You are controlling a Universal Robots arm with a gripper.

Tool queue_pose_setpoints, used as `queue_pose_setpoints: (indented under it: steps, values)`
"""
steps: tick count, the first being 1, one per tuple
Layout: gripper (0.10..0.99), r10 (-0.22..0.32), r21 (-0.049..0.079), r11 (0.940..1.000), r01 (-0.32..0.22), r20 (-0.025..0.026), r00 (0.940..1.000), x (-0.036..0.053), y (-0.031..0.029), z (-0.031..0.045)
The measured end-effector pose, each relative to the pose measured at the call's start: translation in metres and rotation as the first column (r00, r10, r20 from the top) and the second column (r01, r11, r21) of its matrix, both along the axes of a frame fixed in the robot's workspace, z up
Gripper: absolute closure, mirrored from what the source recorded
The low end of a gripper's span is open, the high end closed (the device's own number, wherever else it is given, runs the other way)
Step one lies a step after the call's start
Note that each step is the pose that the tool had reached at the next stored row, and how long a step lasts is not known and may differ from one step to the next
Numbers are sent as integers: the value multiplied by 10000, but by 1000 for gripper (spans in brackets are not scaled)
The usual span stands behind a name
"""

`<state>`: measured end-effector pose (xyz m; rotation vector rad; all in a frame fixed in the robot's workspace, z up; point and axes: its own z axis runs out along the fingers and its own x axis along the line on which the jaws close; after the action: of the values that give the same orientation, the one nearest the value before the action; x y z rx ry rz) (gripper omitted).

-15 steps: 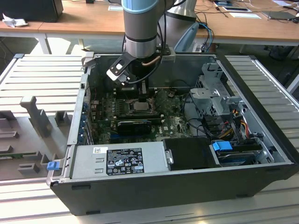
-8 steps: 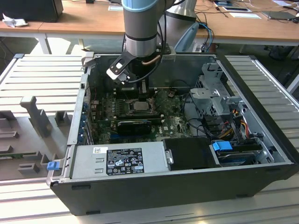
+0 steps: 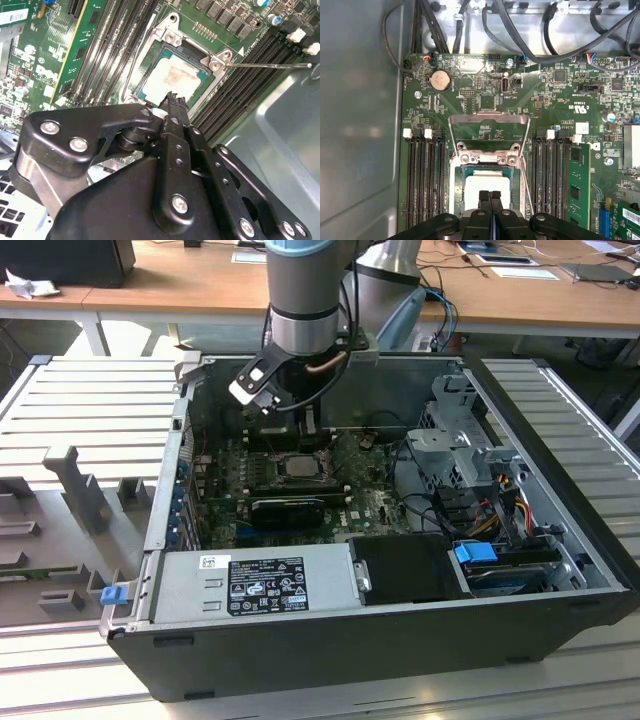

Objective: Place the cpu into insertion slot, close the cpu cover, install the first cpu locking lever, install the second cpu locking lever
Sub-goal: 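Close the cpu cover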

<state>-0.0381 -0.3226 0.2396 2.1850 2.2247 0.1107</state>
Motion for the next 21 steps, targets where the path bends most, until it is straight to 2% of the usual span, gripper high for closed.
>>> queue_pose_setpoints:
  steps: [3, 10, 12, 16, 18, 21]
  values:
    - [980, -1, 2, 10000, 1, -1, 10000, 30, 0, 18]
    - [980, 0, -1, 10000, 0, -17, 10000, 202, 0, 46]
    - [980, 0, 0, 10000, 0, -18, 10000, 213, 0, 102]
    - [980, -1, 0, 10000, 1, -22, 10000, 245, 0, 265]
    - [980, -1, 0, 10000, 1, -25, 10000, 279, 0, 292]
    - [980, -1, 2, 10000, 1, -45, 10000, 423, 0, 297]
